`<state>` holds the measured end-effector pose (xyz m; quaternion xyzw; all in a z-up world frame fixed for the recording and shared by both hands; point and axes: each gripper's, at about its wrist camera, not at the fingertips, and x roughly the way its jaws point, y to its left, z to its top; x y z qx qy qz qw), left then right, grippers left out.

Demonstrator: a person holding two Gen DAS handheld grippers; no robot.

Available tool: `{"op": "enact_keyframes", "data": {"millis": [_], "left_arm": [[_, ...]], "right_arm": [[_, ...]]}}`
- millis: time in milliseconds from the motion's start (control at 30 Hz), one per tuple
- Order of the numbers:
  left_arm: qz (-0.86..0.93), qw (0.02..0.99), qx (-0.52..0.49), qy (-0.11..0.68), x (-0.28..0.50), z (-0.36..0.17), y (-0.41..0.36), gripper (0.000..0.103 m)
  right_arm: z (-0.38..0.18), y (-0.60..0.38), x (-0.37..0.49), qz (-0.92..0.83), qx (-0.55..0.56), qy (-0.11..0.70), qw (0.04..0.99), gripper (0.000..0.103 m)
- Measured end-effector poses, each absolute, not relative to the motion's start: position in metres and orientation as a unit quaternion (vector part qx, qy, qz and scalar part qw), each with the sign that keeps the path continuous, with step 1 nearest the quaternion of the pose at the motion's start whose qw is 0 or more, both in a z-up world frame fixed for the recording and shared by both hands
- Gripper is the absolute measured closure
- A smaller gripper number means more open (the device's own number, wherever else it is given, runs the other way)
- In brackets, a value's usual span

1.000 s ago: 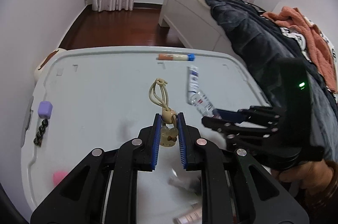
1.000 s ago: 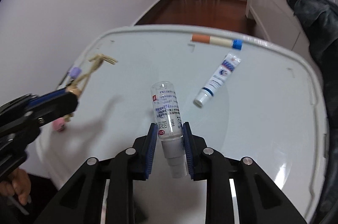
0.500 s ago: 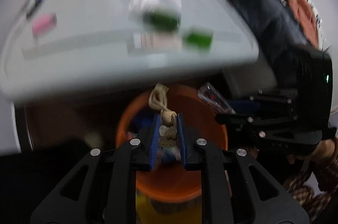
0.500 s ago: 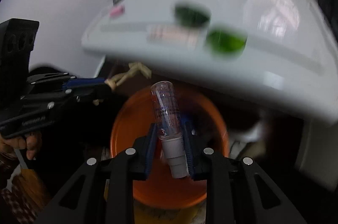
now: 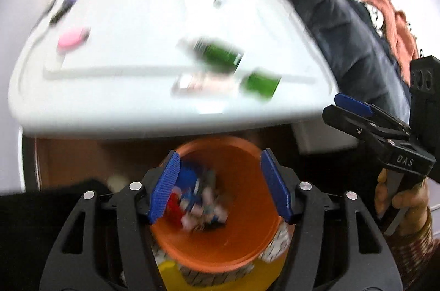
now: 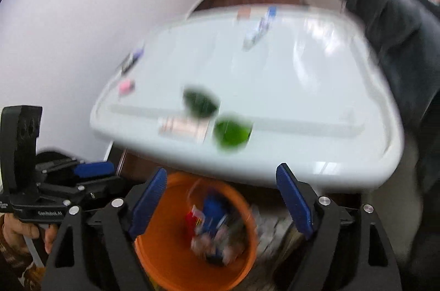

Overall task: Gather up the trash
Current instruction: 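Grasp the green spray bottle with the left tool while the right tool grasps the white tube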

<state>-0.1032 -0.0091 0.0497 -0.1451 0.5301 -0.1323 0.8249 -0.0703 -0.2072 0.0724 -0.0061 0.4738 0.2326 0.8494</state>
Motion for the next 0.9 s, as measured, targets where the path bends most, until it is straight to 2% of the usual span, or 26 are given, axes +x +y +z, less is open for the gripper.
{"op": "enact_keyframes", "data": {"millis": [133, 267, 533, 600, 633, 767, 900], "left_arm": [[-0.101, 0.851, -0.148, 0.494, -0.063, 0.066, -0.028, 0.035], [-0.033, 0.855, -0.188, 0.482, -0.027, 0.053, -0.037, 0.035], [0.06, 0.841, -0.189, 0.503, 0.012, 0.01, -0.049, 0.036], [0.055, 0.842, -0.178, 0.506, 0.018, 0.002, -0.052, 0.047], [0.043, 0.84, -0.182, 0.509, 0.021, -0.003, -0.052, 0.059], [-0.013, 0.85, -0.163, 0.501, 0.028, -0.002, -0.05, 0.06], [-0.028, 0.87, -0.128, 0.475, 0.033, 0.021, -0.035, 0.06]], "right_arm": [[0.112, -0.221, -0.052, 0.208, -0.023, 0.394, 0.895, 0.013], [0.119, -0.228, -0.039, 0.169, -0.049, 0.341, 0.923, 0.012], [0.11, -0.241, -0.044, 0.18, -0.053, 0.329, 0.926, 0.011], [0.113, -0.247, -0.042, 0.176, -0.047, 0.327, 0.927, 0.01], [0.111, -0.249, -0.039, 0.177, -0.041, 0.329, 0.927, 0.01], [0.111, -0.256, -0.035, 0.179, -0.016, 0.337, 0.924, 0.01], [0.11, -0.257, -0.021, 0.188, 0.001, 0.357, 0.915, 0.01]]}}
